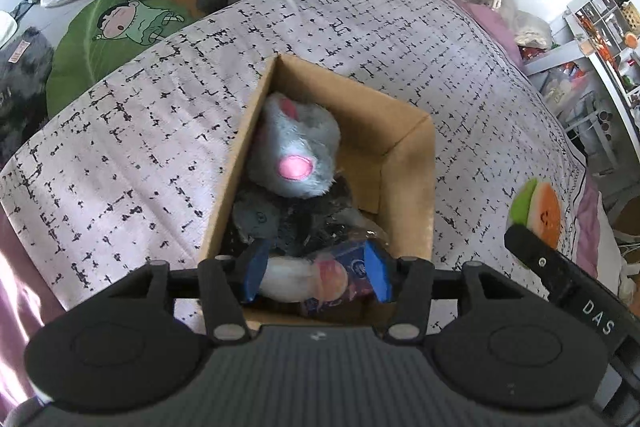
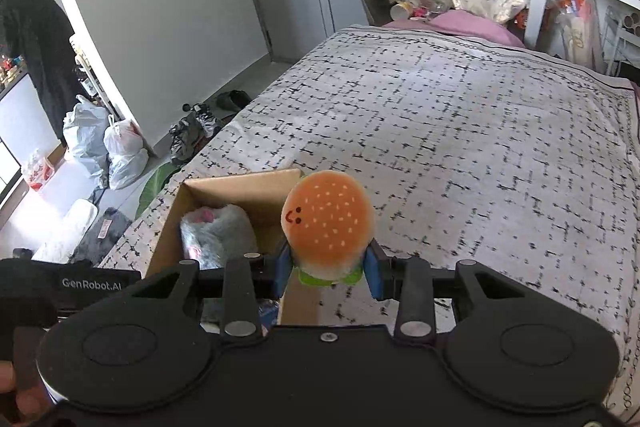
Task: Organize soft objects
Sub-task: 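Carry burger toy and white cloth over the cardboard box, then open right tool to drop burger while left tool releases white cloth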
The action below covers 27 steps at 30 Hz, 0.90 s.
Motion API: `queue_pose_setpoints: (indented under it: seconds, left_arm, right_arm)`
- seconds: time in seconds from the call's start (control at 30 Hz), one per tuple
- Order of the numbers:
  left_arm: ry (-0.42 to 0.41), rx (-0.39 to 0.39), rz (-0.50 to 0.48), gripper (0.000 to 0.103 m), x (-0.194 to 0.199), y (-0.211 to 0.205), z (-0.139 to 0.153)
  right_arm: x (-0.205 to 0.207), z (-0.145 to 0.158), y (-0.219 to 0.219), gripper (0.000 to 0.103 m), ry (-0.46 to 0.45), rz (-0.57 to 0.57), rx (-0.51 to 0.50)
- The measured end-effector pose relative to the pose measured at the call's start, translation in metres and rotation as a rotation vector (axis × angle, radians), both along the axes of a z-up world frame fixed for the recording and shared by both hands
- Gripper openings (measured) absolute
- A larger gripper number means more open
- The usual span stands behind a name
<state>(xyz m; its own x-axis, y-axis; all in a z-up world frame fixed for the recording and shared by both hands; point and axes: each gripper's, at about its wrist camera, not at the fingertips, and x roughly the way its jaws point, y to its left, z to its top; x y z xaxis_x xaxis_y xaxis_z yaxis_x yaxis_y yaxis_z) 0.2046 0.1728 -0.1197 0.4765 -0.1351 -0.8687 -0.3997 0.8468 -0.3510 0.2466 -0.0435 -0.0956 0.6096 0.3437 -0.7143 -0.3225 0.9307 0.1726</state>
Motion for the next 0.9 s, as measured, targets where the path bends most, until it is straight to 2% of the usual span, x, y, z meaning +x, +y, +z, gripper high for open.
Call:
queue_pose_setpoints:
  seconds: [0.53, 0.7, 0.8, 0.9]
  left_arm:
    - [0.006, 0.000, 0.067, 0.053, -0.003, 0.034, 0.004]
    - [-0.003, 0.005, 0.085, 0.054, -0.008, 0.042, 0.010]
    - [-0.005, 0.020, 0.090, 0.059, -0.011, 0.043, 0.013]
    - [-0.009, 0.031, 0.092, 0.061, -0.013, 0.041, 0.018]
  right_arm:
    - [0.028, 0.004, 0.057, 0.039, 0.018, 0.090, 0.042]
    - [0.029, 0.005, 0.065, 0.053, 0.016, 0.098, 0.039]
    - [0.025, 0.009, 0.061, 0.064, 0.003, 0.087, 0.037]
    - [0.020, 0.014, 0.052, 0.070, -0.003, 0.080, 0.037]
